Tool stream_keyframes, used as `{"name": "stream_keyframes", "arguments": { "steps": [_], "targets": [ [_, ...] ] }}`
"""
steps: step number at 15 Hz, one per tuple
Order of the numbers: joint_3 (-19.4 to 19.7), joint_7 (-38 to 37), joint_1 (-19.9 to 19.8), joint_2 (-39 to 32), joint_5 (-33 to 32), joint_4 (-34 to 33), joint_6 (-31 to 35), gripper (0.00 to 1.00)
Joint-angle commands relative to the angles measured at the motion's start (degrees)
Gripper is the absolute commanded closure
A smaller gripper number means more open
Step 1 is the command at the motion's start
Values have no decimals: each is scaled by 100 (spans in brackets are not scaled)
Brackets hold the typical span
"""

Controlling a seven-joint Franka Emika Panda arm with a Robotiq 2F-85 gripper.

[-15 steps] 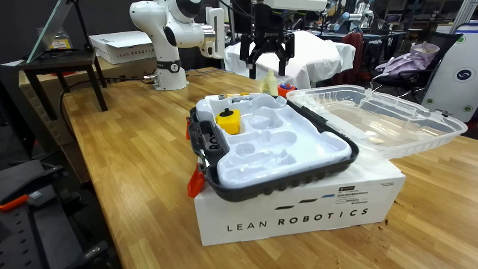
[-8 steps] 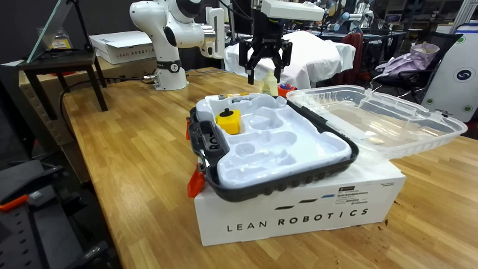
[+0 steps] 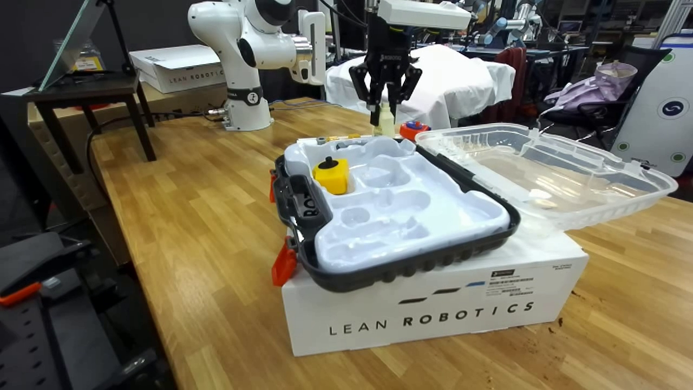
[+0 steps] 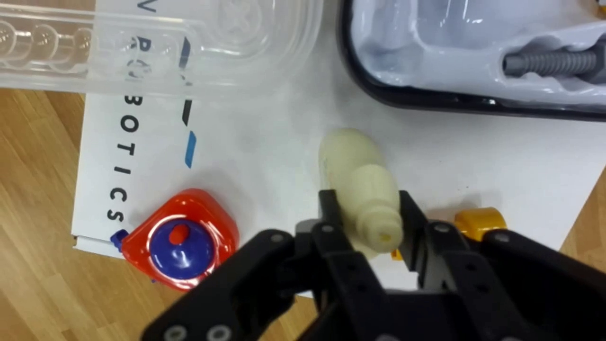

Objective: Pick the bottle on the box and put it on the table

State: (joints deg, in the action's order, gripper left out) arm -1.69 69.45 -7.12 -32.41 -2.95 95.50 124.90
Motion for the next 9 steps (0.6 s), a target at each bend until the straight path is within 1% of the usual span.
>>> {"name": "stream_keyframes", "arguments": {
  "steps": [1, 9],
  "targets": [
    [-46, -24, -71, -56, 35, -157, -197, 92],
    [19, -36, -122, 307, 1, -144, -53, 92]
  ]
}}
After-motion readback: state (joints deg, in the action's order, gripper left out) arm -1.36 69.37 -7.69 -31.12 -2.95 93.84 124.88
